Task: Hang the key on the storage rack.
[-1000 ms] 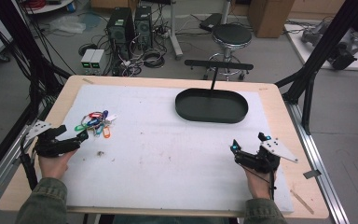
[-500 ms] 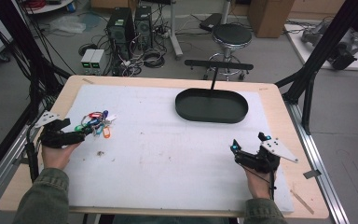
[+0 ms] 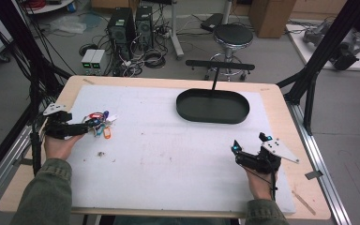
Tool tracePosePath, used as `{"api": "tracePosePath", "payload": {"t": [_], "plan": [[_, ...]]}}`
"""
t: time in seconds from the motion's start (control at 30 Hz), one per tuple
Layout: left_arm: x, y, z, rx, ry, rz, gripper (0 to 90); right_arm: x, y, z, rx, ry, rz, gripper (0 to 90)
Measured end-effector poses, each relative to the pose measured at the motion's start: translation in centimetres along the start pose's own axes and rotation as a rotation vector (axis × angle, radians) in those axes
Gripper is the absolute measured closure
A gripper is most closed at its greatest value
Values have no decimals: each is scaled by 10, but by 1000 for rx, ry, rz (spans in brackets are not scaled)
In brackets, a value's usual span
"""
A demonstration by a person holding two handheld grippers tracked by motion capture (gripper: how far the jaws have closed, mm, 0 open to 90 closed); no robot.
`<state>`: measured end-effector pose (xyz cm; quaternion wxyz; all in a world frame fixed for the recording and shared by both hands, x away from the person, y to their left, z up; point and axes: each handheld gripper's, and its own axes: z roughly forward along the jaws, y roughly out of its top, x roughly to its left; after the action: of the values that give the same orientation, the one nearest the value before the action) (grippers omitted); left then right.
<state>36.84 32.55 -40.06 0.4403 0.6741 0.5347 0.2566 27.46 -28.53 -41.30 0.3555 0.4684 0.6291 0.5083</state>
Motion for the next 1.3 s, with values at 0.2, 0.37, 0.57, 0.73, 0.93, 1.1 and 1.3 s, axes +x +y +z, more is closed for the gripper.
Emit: {"api": "tracePosePath", "payload": {"t": [0.2, 0.37, 0.57, 0.73, 0.93, 1.1, 1.3], "plan": [[7, 13, 5, 25, 11, 6, 17, 0, 0, 1, 1, 3, 1, 4], [8, 22, 13, 67, -3, 36, 17, 0, 0, 0, 0, -1, -4, 4], [9, 26, 26, 126, -30, 49, 17, 1, 0, 0, 2, -1, -3, 4], [12, 27, 37, 174, -31, 54, 18, 0, 0, 0, 0, -3, -6, 4], [15, 27, 48, 219, -59, 45, 24, 0, 0, 0, 3, -4, -6, 4], [18, 23, 54, 254, -83, 41, 55, 0, 0, -1, 3, -3, -2, 4], [15, 19, 58, 283, -100, 73, 122, -1, 0, -1, 1, -2, -7, 4]]}}
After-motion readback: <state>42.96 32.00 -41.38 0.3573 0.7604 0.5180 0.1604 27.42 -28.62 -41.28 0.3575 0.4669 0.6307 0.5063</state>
